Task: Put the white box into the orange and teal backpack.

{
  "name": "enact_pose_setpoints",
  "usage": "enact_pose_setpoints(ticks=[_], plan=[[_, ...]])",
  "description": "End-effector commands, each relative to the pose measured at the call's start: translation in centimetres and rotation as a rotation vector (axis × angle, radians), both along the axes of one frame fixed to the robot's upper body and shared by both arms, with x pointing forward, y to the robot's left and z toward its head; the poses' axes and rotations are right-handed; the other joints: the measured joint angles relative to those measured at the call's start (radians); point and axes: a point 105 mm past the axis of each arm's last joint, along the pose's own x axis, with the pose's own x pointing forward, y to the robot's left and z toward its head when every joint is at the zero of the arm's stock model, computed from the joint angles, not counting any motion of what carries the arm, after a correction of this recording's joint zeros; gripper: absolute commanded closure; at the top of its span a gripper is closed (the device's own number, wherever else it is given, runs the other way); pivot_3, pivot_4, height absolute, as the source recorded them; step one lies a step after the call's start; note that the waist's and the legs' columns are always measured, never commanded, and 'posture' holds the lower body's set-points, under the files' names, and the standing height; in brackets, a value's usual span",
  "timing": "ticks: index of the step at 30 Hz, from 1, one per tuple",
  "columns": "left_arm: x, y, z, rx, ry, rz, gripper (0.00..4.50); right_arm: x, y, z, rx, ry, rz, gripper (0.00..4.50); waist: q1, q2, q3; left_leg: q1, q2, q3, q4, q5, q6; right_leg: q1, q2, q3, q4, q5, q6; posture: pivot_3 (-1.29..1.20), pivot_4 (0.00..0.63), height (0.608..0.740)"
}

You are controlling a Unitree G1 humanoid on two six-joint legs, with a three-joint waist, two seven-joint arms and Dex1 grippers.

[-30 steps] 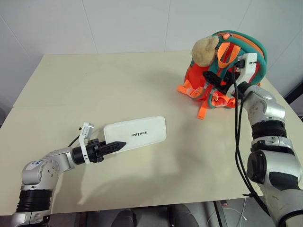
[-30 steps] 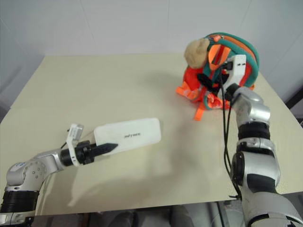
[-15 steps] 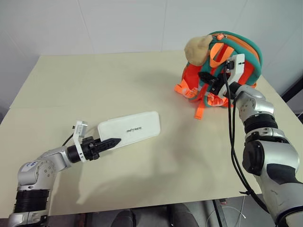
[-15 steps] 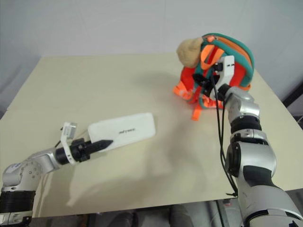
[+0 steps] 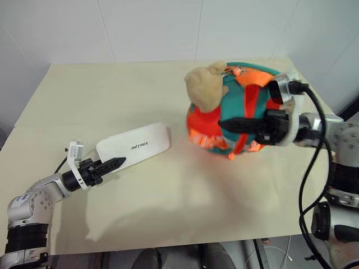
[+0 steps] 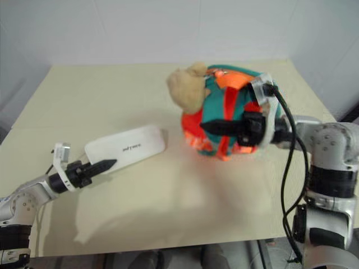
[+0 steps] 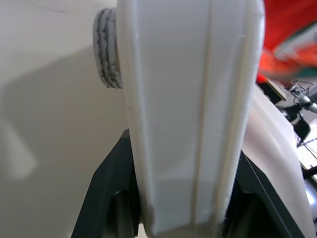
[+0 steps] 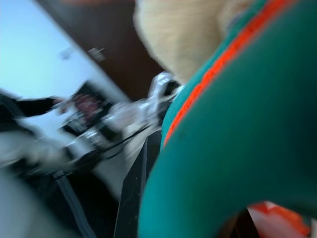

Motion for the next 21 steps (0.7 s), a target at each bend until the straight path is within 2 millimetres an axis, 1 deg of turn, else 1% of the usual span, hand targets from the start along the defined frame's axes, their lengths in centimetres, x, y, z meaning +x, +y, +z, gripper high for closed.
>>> enact_pose_setpoints(ticks=[1, 4, 6, 8, 11, 14, 15, 18, 21], plan=[[0.3, 1.0, 0.5, -0.006, -0.039, 0.053, 3.08, -2.8, -1.3, 0.8, -0.024, 0.018, 0.065, 3.95, 0.001, 0.000, 0.000, 0.000, 0.000, 0.000, 0.000, 0.000, 0.001, 0.000, 0.000, 0.000, 0.000, 0.000, 0.000, 0.00, 0.150, 0.740], [0.0, 0.8, 0.4, -0.004, -0.050, 0.035, 3.08, -2.7, -2.5, -0.4, -0.073, 0.083, 0.014, 3.95, 0.001, 0.000, 0.000, 0.000, 0.000, 0.000, 0.002, -0.001, 0.002, 0.001, 0.000, 0.000, 0.001, 0.000, 0.000, 0.00, 0.150, 0.740], [-0.4, 0.2, 0.8, -0.012, -0.062, -0.005, 3.08, -2.0, -3.1, -1.3, -0.089, 0.116, -0.040, 3.95, 0.001, -0.001, -0.001, 0.001, 0.000, 0.001, 0.002, -0.001, 0.002, 0.002, 0.000, 0.000, 0.000, 0.000, 0.000, 0.00, 0.150, 0.740], [-1.0, -0.7, 1.5, -0.012, -0.081, -0.057, 3.08, -1.1, -3.6, -2.0, -0.096, 0.125, -0.090, 3.95, 0.001, -0.001, -0.001, 0.001, 0.000, 0.001, 0.003, -0.001, 0.003, 0.002, 0.000, 0.001, 0.000, 0.000, 0.001, 0.00, 0.150, 0.740], [-1.6, -1.8, 3.4, -0.024, -0.142, -0.109, 3.08, -0.4, -3.5, -2.7, -0.097, 0.125, -0.104, 3.95, 0.000, -0.001, -0.001, 0.001, 0.000, 0.002, 0.003, -0.002, 0.003, 0.002, 0.000, 0.001, 0.001, 0.001, 0.001, 0.00, 0.150, 0.740], [-2.3, -2.4, 5.6, -0.052, -0.206, -0.141, 3.08, -0.2, -3.1, -3.4, -0.103, 0.124, -0.088, 3.95, 0.001, -0.001, -0.001, 0.001, 0.000, 0.003, 0.004, -0.002, 0.003, 0.002, 0.000, 0.002, 0.001, 0.001, 0.001, 0.00, 0.150, 0.740], [-2.6, -2.5, 6.8, -0.075, -0.239, -0.152, 3.08, -0.2, -2.9, -3.6, -0.105, 0.125, -0.081, 3.95, 0.000, -0.001, -0.001, 0.001, 0.000, 0.002, 0.004, -0.002, 0.003, 0.002, 0.000, 0.002, 0.001, 0.001, 0.001, 0.00, 0.150, 0.740], [-3.5, -2.7, 9.4, -0.121, -0.307, -0.171, 3.08, 0.3, -2.7, -4.2, -0.104, 0.125, -0.080, 3.95, 0.000, -0.001, -0.001, 0.001, 0.000, 0.003, 0.004, -0.002, 0.003, 0.002, 0.000, 0.002, 0.001, 0.001, 0.001, 0.00, 0.150, 0.740], [-4.5, -2.7, 11.2, -0.136, -0.349, -0.179, 3.08, 0.9, -2.6, -4.6, -0.102, 0.125, -0.086, 3.95, -0.002, -0.001, -0.001, 0.001, 0.000, 0.003, 0.005, -0.002, 0.003, 0.002, 0.000, 0.002, 0.001, 0.001, 0.001, 0.00, 0.150, 0.740]])
